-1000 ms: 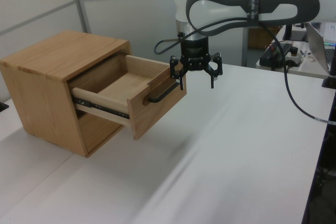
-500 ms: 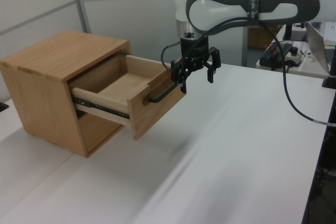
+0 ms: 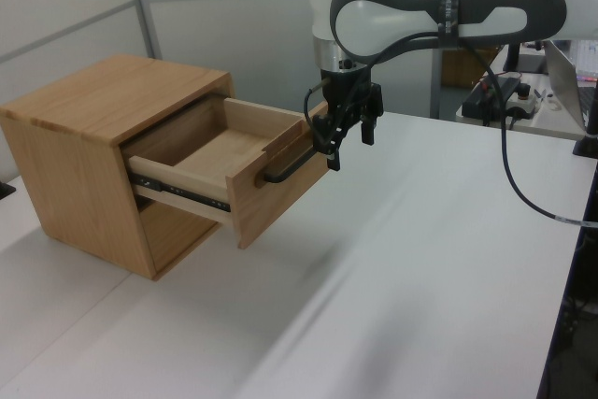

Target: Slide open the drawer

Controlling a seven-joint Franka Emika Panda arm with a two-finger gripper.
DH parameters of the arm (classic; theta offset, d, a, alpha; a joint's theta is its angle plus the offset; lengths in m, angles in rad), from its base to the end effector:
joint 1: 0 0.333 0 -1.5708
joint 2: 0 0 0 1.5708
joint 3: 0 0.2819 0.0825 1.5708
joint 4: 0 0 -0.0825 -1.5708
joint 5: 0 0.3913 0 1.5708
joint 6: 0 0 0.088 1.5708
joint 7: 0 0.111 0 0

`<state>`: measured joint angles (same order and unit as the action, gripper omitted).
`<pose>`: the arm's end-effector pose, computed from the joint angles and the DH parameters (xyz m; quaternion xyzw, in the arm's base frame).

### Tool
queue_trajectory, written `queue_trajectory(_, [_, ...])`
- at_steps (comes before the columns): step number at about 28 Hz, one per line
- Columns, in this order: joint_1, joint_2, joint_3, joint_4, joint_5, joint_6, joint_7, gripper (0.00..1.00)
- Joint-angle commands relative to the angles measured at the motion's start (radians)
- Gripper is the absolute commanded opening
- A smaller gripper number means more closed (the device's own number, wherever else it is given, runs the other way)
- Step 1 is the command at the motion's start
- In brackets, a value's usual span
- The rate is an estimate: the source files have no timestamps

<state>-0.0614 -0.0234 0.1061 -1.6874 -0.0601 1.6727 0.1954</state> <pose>0.5619 0.0196 0.5524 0.9969 -0.0723 0.0080 0.0304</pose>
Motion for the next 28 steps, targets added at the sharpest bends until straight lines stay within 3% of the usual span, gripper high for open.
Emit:
queue_trajectory(1, [0.005, 0.01, -0.003, 0.014, 0.002, -0.027, -0.047, 1.0])
queue_trajectory(7, [0.005, 0.019, 0.0, 0.014, -0.017, -0.025, -0.059, 1.0])
queue_trajectory(28, [0.006, 0.016, 0.0, 0.026, -0.009, -0.028, -0.198, 1.0])
